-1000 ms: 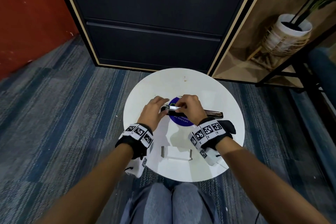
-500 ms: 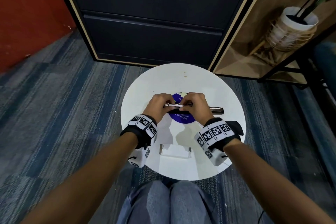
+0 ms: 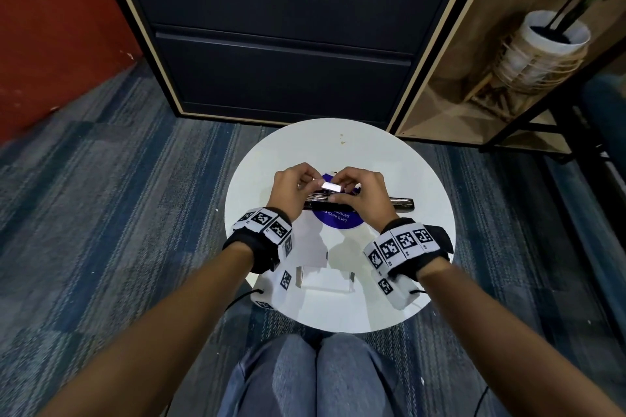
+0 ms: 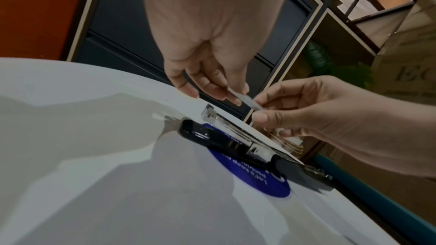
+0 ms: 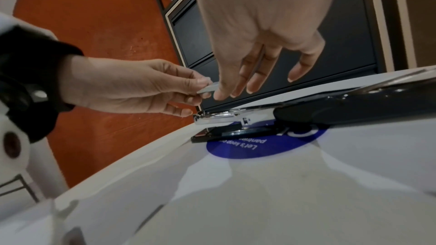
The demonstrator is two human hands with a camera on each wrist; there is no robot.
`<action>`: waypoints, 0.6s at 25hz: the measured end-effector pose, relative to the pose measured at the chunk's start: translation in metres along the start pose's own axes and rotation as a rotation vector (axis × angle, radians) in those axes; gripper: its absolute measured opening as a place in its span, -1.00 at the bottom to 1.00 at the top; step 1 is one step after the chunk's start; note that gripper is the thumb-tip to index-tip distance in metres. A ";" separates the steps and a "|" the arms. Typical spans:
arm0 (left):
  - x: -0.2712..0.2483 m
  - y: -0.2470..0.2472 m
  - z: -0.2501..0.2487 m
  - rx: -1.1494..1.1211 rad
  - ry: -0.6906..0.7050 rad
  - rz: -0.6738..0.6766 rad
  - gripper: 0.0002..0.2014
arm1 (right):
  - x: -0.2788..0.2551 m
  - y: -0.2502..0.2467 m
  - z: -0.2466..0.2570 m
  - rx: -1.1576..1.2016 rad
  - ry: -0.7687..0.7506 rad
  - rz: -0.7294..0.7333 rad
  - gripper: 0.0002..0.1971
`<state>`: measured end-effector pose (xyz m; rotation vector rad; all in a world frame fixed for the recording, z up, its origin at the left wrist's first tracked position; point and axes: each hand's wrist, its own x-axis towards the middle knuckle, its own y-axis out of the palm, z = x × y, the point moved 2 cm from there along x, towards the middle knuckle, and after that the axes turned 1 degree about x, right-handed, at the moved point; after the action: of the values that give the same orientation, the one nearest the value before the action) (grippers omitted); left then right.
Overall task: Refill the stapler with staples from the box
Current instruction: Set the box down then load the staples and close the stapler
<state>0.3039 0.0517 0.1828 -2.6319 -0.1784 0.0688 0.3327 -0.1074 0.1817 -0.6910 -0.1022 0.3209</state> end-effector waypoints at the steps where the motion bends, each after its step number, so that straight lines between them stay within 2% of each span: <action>1: 0.000 0.000 0.000 0.000 -0.006 0.009 -0.87 | 0.000 0.001 0.001 -0.042 0.005 -0.007 -0.83; 3: -0.002 0.001 0.001 0.019 0.008 0.061 -0.85 | 0.000 0.002 0.000 -0.097 0.017 -0.019 -0.89; 6: -0.005 0.002 0.009 0.160 0.095 0.133 -0.85 | 0.002 0.003 -0.005 -0.041 0.034 -0.022 -0.87; 9: -0.005 0.005 0.018 0.310 0.119 0.119 -0.83 | 0.004 0.004 -0.005 0.008 0.059 0.018 -0.83; 15: -0.002 0.006 0.026 0.331 0.123 0.147 -0.84 | 0.005 0.009 -0.006 -0.051 0.035 0.059 -0.86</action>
<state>0.3001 0.0586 0.1567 -2.3057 0.0645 -0.0129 0.3365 -0.1032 0.1711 -0.7505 -0.0565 0.3637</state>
